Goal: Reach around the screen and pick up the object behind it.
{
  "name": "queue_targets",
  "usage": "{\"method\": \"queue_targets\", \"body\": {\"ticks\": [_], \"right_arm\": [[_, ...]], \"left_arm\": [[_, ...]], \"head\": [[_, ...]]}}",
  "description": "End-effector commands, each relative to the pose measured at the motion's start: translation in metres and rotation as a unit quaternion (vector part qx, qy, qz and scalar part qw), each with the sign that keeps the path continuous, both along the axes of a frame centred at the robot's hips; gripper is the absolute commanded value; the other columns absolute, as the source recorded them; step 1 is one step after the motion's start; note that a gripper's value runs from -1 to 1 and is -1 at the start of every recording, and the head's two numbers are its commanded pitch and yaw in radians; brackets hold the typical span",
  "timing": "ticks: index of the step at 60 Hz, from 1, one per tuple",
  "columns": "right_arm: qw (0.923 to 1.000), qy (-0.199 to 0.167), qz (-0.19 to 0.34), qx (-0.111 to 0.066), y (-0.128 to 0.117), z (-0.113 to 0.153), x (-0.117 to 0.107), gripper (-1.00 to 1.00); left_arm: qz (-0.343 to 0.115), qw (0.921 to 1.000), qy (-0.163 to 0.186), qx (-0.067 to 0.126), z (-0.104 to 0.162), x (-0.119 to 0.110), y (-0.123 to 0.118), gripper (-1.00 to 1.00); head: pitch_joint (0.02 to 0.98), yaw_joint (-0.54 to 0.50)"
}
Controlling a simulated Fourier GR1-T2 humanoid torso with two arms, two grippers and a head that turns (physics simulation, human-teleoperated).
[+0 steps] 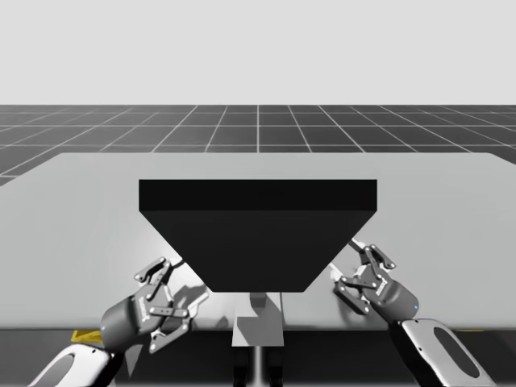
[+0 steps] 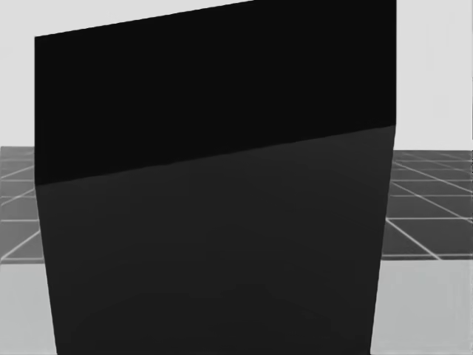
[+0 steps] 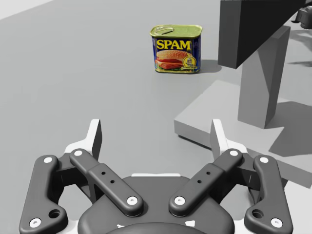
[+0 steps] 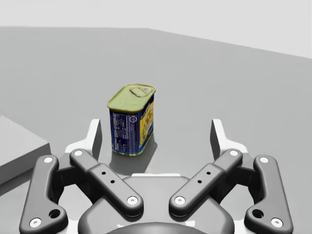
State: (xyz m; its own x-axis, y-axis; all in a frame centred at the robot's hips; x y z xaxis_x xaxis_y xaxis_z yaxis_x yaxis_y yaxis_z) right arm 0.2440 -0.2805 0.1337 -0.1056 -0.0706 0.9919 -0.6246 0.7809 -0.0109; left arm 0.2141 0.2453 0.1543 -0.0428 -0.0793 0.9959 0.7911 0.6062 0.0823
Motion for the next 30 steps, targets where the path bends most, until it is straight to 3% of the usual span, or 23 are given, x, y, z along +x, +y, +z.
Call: {"method": "queue_targets", "body": {"ticks": [1,15,30], "right_arm": [[0.9999,0.016,0.005,-0.004,0.014,-0.013,0.020,-1.00],[0.9978,0.026,0.044,-0.041,0.048,-0.027,0.036,-1.00],[0.9971,0.042,0.048,-0.041,0.069,-0.033,0.063,-1.00]], "left_arm": [[-0.012,0.9999,-0.001,0.006,-0.004,-0.004,-0.005,-1.00],[-0.025,0.9996,-0.005,0.011,-0.005,-0.008,-0.011,-1.00],[-0.037,0.9992,-0.006,0.013,-0.006,-0.011,-0.014,-1.00]], "head": [[0.236,-0.04],[0.246,-0.05],[0.257,-0.05]]}}
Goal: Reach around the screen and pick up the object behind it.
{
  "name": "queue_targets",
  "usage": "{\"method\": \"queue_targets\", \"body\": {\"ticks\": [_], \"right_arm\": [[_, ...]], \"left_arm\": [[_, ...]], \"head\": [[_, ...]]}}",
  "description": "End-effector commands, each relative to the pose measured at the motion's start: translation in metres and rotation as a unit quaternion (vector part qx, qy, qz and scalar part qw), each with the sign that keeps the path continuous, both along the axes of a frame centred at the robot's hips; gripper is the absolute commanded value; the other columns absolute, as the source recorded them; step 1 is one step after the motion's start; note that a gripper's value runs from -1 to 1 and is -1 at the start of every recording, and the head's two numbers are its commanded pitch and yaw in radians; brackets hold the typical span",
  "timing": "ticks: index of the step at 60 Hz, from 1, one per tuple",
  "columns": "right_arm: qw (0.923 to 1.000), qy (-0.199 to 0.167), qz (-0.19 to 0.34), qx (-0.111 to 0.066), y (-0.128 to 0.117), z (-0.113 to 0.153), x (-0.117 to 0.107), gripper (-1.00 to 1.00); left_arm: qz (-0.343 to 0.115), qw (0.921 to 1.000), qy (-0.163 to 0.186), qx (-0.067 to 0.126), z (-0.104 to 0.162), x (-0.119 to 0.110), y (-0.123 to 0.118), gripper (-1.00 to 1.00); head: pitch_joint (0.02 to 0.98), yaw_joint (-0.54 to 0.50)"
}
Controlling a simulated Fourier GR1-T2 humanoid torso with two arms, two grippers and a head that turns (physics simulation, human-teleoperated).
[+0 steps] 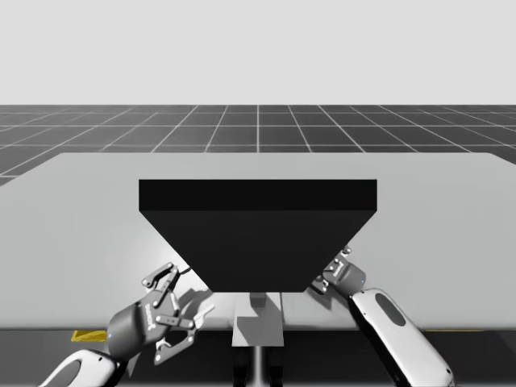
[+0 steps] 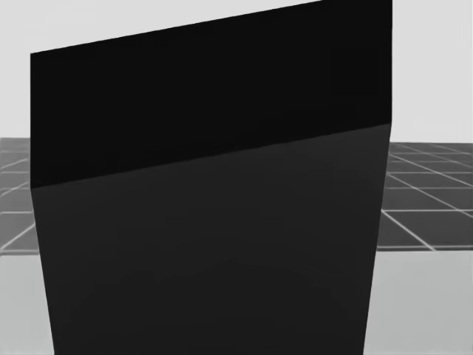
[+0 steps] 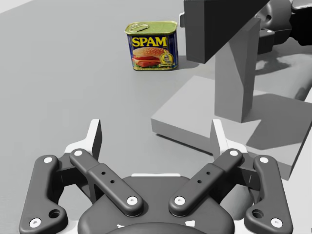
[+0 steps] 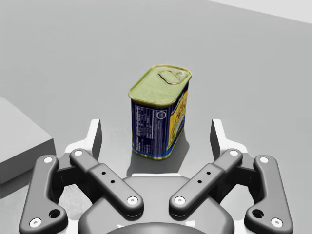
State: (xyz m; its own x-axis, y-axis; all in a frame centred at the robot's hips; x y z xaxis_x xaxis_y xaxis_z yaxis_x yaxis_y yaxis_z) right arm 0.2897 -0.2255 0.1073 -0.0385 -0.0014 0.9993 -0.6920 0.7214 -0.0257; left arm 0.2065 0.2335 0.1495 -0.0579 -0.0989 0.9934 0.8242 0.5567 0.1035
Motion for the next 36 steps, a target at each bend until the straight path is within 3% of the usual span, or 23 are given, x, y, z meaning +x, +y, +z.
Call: {"method": "queue_targets", "body": {"ticks": [1,13,22,29,36], "right_arm": [[0.9999,0.012,0.003,-0.003,0.015,-0.007,0.019,-1.00],[0.9994,0.030,-0.011,0.011,0.027,-0.013,0.047,-1.00],[0.9993,0.036,-0.004,-0.003,0.048,-0.017,0.065,-1.00],[0.9986,0.052,-0.011,0.003,0.060,-0.022,0.076,-1.00],[0.9974,0.066,-0.028,-0.007,0.067,-0.029,0.079,-1.00]], "left_arm": [[-0.008,1.0000,-0.002,0.002,-0.001,-0.004,-0.002,-1.00],[-0.010,0.9999,-0.002,0.002,-0.003,-0.007,-0.002,-1.00],[-0.010,0.9999,-0.006,0.005,-0.002,-0.009,-0.002,-1.00],[-0.010,0.9999,-0.009,0.005,-0.002,-0.011,-0.002,-1.00],[-0.012,0.9998,-0.012,0.006,-0.002,-0.014,0.000,-1.00]], "head": [[0.258,-0.05],[0.268,-0.05],[0.271,-0.05],[0.274,-0.04],[0.275,-0.04]]}}
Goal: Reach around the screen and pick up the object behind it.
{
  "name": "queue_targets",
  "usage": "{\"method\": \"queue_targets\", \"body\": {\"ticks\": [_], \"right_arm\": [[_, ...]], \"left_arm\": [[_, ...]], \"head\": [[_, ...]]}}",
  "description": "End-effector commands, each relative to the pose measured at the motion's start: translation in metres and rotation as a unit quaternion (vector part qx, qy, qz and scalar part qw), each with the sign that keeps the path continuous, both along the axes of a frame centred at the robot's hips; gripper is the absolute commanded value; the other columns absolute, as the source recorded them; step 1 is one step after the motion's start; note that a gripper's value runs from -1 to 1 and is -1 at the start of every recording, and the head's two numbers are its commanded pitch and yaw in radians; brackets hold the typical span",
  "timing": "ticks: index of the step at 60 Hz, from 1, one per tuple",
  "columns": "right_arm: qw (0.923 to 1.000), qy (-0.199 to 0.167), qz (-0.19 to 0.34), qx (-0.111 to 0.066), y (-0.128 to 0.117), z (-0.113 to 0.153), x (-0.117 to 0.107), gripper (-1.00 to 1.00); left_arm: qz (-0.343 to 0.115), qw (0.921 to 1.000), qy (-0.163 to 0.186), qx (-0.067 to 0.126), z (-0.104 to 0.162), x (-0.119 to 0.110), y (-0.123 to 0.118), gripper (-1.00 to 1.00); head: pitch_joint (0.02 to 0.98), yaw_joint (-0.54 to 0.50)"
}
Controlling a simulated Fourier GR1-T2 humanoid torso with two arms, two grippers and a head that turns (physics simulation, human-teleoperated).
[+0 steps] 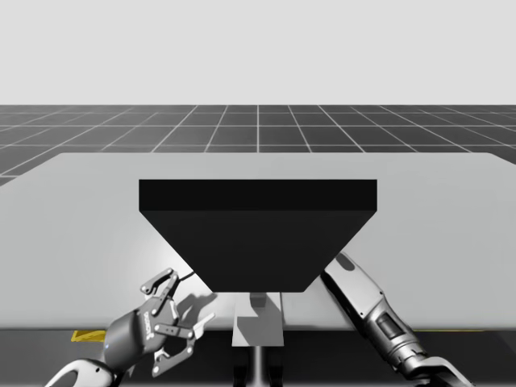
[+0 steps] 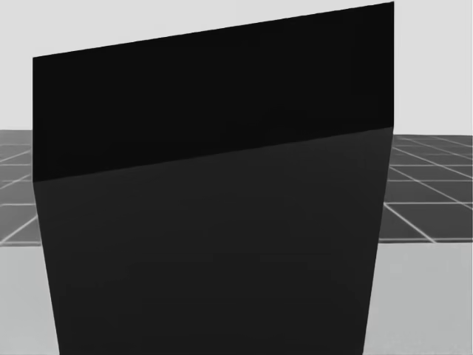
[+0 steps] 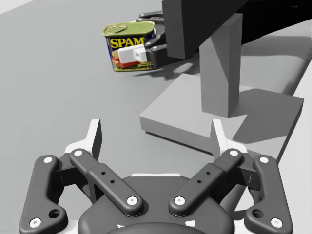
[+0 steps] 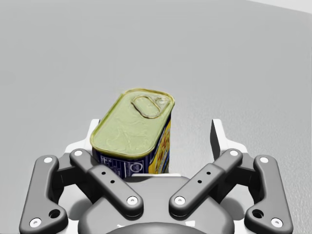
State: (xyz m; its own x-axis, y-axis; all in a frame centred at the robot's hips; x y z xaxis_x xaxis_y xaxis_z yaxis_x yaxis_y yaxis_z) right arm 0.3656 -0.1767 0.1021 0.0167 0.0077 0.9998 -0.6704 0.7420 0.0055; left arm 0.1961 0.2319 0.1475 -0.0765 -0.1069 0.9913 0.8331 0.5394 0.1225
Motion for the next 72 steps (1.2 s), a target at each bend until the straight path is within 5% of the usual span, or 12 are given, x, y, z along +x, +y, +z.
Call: {"method": "queue_targets", "body": {"ticks": [1,6,8,9,10,23,48,57,65,72], "right_arm": [[0.9990,0.042,-0.018,-0.005,0.018,-0.025,0.004,-1.00],[0.9966,0.074,-0.037,-0.007,0.018,-0.029,0.004,-0.99],[0.9957,0.058,-0.071,-0.010,0.017,-0.031,0.002,-0.09],[0.9956,0.058,-0.073,-0.009,0.017,-0.031,0.002,0.85],[0.9953,0.070,-0.068,-0.001,0.015,-0.031,0.001,1.00],[0.9920,0.076,-0.101,0.005,-0.005,-0.021,-0.008,1.00],[0.9764,0.000,-0.216,-0.004,-0.126,0.021,-0.051,1.00],[0.9632,-0.010,-0.269,0.008,-0.160,0.035,-0.055,1.00],[0.9388,-0.027,-0.342,0.037,-0.193,0.054,-0.053,1.00],[0.9248,-0.055,-0.372,0.059,-0.206,0.075,-0.054,1.00]], "left_arm": [[-0.002,1.0000,-0.004,0.001,0.000,-0.004,0.001,-1.00],[-0.002,1.0000,-0.007,0.002,0.001,-0.005,0.002,-1.00],[-0.002,1.0000,-0.008,0.002,0.001,-0.006,0.002,-1.00],[-0.003,1.0000,-0.008,0.002,0.001,-0.006,0.001,-1.00],[-0.003,1.0000,-0.008,0.002,0.002,-0.007,0.001,-1.00],[-0.004,0.9999,-0.011,0.002,0.003,-0.007,0.000,-1.00],[0.003,0.9999,-0.014,0.001,0.006,-0.004,-0.003,-1.00],[0.005,0.9999,-0.015,0.000,0.007,-0.003,-0.004,-1.00],[0.010,0.9998,-0.014,-0.002,0.007,-0.002,-0.004,-1.00],[0.013,0.9998,-0.015,-0.003,0.008,-0.002,-0.003,-1.00]], "head": [[0.275,-0.04],[0.273,-0.04],[0.272,-0.04],[0.272,-0.04],[0.271,-0.04],[0.268,-0.04],[0.264,-0.04],[0.264,-0.04],[0.263,-0.04],[0.262,-0.04]]}}
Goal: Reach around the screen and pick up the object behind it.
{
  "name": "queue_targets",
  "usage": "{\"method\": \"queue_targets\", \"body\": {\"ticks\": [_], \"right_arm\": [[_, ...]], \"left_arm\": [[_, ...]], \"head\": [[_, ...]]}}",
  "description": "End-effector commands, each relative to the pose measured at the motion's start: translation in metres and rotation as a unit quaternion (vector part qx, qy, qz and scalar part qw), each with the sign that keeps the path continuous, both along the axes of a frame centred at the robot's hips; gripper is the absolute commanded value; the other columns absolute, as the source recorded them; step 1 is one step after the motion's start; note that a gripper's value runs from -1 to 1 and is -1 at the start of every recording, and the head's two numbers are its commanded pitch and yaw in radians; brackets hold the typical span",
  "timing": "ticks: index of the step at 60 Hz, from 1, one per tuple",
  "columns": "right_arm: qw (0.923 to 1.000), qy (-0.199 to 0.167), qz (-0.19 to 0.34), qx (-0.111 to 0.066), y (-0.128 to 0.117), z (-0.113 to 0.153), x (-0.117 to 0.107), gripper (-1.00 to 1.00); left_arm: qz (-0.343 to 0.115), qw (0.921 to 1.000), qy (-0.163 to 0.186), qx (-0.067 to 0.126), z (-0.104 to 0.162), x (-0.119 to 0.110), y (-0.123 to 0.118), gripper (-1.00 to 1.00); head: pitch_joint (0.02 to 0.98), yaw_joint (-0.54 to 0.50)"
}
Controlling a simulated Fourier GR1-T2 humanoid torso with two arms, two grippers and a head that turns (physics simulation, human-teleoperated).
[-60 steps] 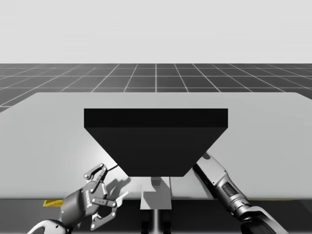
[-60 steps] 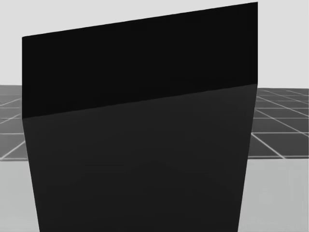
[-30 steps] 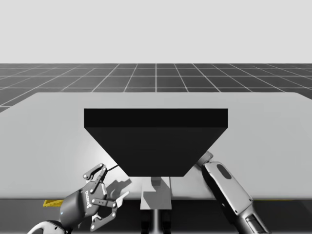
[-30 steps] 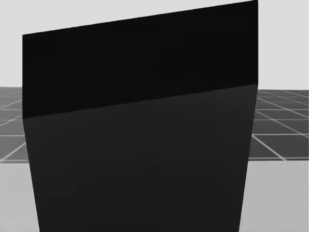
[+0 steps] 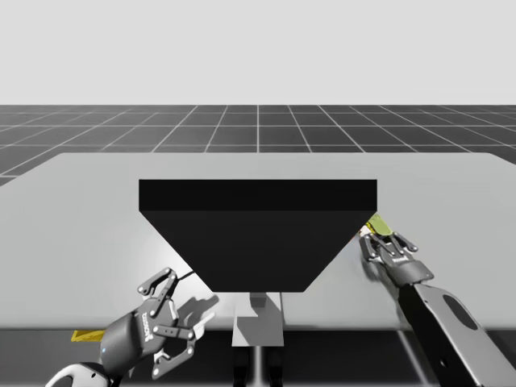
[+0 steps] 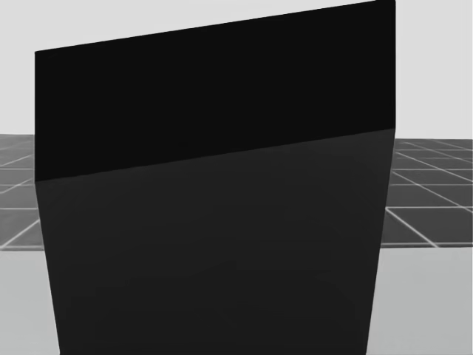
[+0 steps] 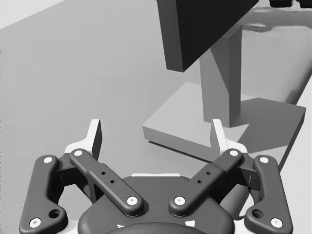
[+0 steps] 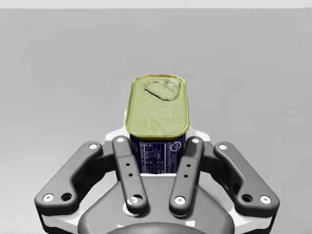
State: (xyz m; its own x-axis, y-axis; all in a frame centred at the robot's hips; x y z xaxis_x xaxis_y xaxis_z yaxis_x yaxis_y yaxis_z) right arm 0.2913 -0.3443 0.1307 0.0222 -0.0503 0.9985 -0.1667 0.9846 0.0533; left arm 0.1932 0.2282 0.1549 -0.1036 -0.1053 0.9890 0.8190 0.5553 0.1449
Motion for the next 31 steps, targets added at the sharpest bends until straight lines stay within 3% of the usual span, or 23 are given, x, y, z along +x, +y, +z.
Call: {"method": "queue_targets", "body": {"ticks": [1,7,16,20,30,31], "right_arm": [[0.9914,-0.077,-0.104,0.018,-0.040,0.052,0.020,1.00],[0.9857,-0.116,-0.121,0.014,-0.045,0.077,0.017,1.00],[0.9712,-0.193,-0.139,0.002,-0.049,0.124,0.006,1.00],[0.9585,-0.242,-0.149,-0.019,-0.048,0.147,-0.001,1.00],[0.9343,-0.319,-0.157,-0.027,-0.039,0.186,-0.021,1.00],[0.9287,-0.334,-0.158,-0.028,-0.038,0.192,-0.025,1.00]], "left_arm": [[0.004,1.0000,0.000,-0.002,0.001,0.001,0.001,-1.00],[0.007,1.0000,-0.001,-0.003,0.001,0.001,0.001,-1.00],[0.007,1.0000,-0.002,-0.004,0.002,0.001,0.002,-1.00],[0.008,1.0000,-0.003,-0.005,0.002,0.001,0.002,-1.00],[0.008,0.9999,-0.004,-0.006,0.002,0.001,0.002,-1.00],[0.008,0.9999,-0.004,-0.006,0.002,0.001,0.002,-1.00]], "head": [[0.262,-0.04],[0.263,-0.04],[0.262,-0.04],[0.262,-0.04],[0.262,-0.04],[0.262,-0.04]]}}
